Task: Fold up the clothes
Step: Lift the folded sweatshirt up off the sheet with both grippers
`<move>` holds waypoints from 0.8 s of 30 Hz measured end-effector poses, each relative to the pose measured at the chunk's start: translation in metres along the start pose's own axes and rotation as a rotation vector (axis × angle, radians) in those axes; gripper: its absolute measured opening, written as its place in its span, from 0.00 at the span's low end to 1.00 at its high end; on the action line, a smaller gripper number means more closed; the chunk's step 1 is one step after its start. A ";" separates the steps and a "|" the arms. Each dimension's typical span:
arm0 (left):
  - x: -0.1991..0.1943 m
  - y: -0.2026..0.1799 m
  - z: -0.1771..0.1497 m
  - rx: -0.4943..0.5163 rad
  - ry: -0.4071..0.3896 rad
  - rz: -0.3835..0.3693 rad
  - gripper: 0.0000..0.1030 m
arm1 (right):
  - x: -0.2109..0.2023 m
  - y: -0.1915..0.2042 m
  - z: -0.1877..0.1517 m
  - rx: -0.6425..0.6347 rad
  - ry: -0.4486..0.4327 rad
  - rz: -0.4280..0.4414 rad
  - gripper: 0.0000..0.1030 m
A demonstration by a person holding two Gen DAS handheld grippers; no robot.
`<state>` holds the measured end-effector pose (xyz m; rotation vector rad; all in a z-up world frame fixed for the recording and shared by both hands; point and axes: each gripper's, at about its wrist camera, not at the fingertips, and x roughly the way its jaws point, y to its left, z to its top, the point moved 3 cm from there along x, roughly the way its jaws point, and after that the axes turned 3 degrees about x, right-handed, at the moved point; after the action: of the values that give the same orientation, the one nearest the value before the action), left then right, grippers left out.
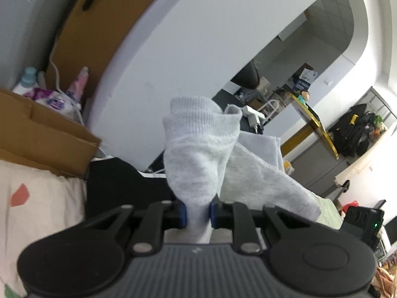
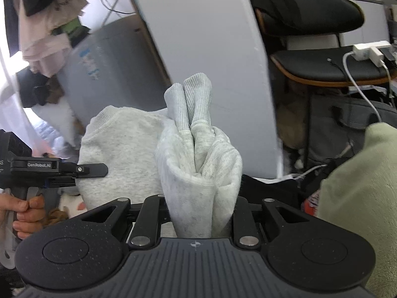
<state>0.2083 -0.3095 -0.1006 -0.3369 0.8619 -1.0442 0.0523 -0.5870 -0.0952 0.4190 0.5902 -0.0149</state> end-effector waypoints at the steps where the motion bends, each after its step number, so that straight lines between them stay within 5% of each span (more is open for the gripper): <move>1: 0.006 0.002 -0.001 -0.001 0.003 -0.008 0.17 | 0.003 -0.004 -0.001 -0.002 -0.002 -0.013 0.19; 13: 0.061 0.036 0.003 0.023 0.037 -0.127 0.17 | 0.033 -0.035 -0.006 -0.003 -0.052 -0.136 0.19; 24: 0.092 0.084 -0.024 -0.056 0.068 -0.228 0.17 | 0.050 -0.053 -0.021 -0.007 -0.024 -0.192 0.19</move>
<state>0.2622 -0.3444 -0.2099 -0.4574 0.9305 -1.2500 0.0757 -0.6220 -0.1574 0.3543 0.6047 -0.2010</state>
